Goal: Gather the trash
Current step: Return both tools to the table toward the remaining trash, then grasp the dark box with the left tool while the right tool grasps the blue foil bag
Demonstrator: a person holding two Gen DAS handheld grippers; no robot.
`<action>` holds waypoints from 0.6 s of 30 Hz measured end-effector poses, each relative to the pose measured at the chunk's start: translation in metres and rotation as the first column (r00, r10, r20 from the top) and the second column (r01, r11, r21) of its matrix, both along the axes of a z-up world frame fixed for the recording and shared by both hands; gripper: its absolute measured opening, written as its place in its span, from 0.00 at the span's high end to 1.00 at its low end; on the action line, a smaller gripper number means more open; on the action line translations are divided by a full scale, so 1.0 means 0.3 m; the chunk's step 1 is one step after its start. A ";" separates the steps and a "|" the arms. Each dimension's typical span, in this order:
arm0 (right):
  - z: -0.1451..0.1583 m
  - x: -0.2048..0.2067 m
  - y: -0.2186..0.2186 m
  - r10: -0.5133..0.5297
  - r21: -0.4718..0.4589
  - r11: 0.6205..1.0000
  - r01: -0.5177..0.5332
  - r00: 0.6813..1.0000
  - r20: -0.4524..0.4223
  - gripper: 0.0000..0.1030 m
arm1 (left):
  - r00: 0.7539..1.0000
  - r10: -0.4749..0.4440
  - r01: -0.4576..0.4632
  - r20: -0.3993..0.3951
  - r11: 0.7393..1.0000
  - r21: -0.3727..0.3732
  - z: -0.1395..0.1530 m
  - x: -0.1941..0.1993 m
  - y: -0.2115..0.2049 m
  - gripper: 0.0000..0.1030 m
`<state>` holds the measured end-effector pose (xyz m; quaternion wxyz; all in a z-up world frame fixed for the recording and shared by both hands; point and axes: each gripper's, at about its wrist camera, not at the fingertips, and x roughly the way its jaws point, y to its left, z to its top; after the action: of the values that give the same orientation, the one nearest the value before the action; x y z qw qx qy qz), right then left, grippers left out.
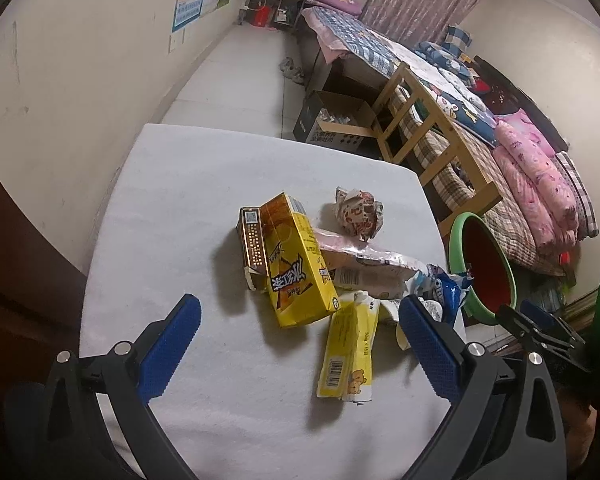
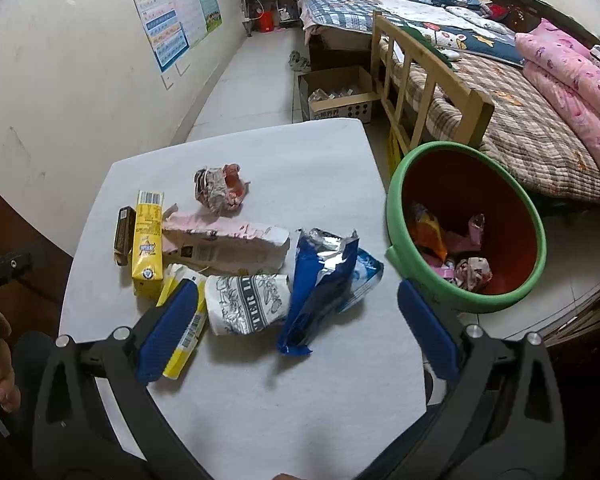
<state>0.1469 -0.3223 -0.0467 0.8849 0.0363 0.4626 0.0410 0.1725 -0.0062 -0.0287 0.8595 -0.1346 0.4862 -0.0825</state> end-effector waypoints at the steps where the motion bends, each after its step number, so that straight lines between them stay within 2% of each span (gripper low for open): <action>1: -0.003 0.000 0.002 0.001 -0.002 1.000 -0.001 1.000 -0.003 0.05 | 1.000 0.001 -0.001 -0.002 1.000 0.001 -0.003 0.001 -0.001 0.08; 8: -0.037 0.015 -0.018 -0.015 0.001 1.000 0.015 1.000 -0.022 0.05 | 0.999 0.045 -0.045 -0.030 0.999 0.021 -0.053 0.037 0.032 0.08; 18: -0.164 0.081 -0.055 -0.058 0.028 0.998 0.061 0.993 -0.101 0.05 | 0.994 0.068 -0.064 -0.083 0.997 0.051 -0.164 0.162 0.053 0.08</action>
<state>0.1713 -0.3389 -0.0961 0.8607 0.0660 0.5044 0.0197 0.2211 0.0097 -0.0778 0.8433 -0.1332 0.5194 -0.0363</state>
